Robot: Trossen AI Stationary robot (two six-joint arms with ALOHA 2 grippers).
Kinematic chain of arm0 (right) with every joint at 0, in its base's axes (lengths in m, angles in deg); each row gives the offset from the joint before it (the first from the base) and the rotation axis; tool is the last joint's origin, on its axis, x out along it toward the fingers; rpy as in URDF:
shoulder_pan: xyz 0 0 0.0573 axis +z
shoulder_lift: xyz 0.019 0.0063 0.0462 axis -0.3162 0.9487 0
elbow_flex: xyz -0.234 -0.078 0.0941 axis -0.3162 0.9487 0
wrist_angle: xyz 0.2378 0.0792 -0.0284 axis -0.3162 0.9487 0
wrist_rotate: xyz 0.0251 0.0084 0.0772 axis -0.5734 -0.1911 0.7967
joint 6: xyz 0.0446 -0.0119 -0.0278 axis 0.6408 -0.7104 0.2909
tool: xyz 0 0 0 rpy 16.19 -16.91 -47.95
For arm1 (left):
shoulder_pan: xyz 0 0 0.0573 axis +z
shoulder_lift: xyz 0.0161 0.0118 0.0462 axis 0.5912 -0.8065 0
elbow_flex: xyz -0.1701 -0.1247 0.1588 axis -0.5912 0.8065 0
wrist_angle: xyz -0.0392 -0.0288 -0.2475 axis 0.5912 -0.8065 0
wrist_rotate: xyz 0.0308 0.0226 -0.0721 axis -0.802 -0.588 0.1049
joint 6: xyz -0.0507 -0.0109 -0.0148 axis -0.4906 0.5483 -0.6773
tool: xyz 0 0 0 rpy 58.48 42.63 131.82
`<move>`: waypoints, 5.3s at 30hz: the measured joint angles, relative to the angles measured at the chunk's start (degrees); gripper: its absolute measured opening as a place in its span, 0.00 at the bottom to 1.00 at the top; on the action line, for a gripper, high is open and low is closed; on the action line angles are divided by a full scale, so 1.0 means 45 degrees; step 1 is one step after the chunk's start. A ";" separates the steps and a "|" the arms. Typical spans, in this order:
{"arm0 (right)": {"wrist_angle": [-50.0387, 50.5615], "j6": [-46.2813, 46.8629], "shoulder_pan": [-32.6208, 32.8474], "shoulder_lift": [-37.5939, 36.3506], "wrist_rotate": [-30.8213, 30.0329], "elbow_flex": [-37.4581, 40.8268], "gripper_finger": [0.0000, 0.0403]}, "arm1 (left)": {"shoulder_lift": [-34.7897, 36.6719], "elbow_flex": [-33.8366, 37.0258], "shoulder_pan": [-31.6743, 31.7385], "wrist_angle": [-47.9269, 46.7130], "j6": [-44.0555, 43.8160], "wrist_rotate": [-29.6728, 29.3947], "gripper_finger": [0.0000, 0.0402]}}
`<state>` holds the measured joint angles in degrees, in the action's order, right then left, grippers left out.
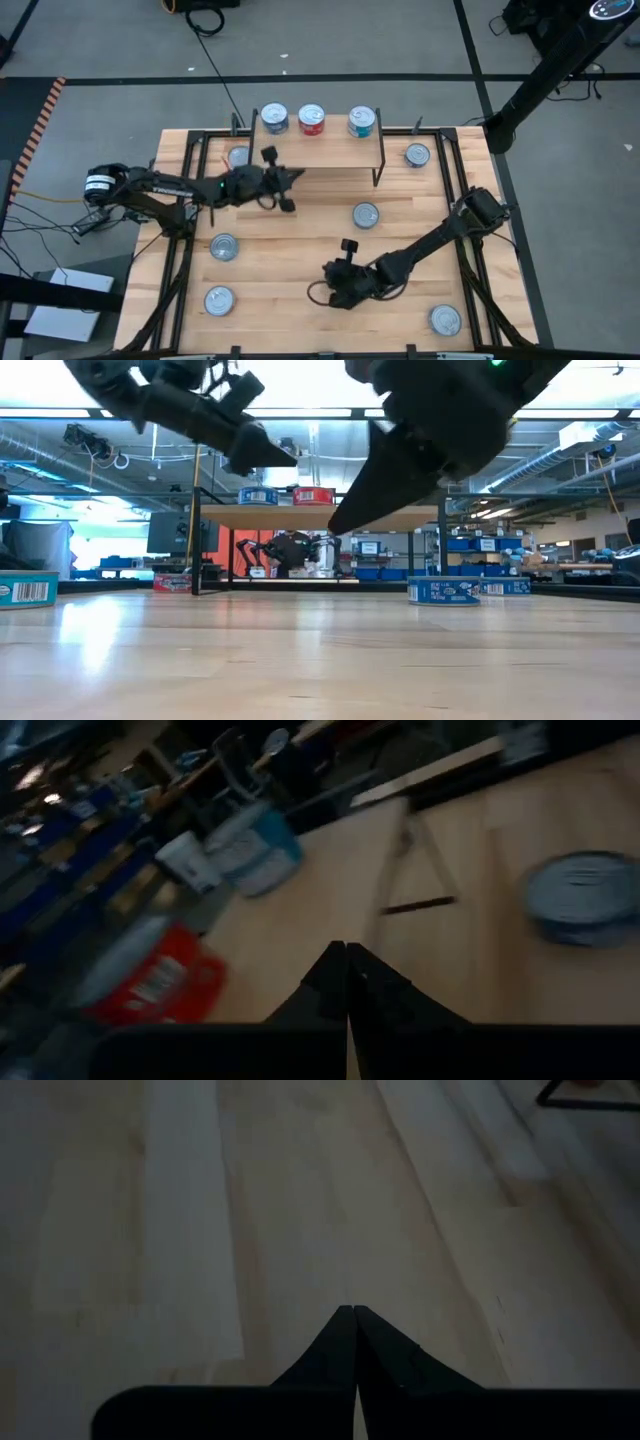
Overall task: Stack canned seafood by type on shelf
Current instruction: Put the yellow blue tuna can on the shelf aligned with the other yellow blue tuna cans
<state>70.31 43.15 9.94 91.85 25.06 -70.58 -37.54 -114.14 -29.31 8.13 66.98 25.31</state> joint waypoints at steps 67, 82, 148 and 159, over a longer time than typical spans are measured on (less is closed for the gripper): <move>-0.1213 0.0244 -0.0110 -0.0075 0.0386 0.0000 0.04 | 0.0308 0.2051 -0.5886 0.0394 -0.3512 -0.0003 0.01; -0.1169 0.0249 -0.0110 -0.0070 0.0391 0.0000 0.04 | 0.0304 0.2051 -0.5886 0.0340 -0.3508 -0.0008 0.01; -0.0466 0.0243 0.0122 -0.0773 -0.0397 0.0835 0.02 | -0.2732 -0.0496 -0.5849 -0.2392 -0.3617 0.2814 0.01; 0.2093 0.1613 0.1165 -0.2882 -0.1090 0.0831 0.04 | -0.2732 -0.0621 -0.6245 -0.2797 -0.3404 0.2780 0.01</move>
<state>79.73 50.41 15.18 78.88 20.16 -66.85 -49.84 -116.93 -57.41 -4.46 51.66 37.82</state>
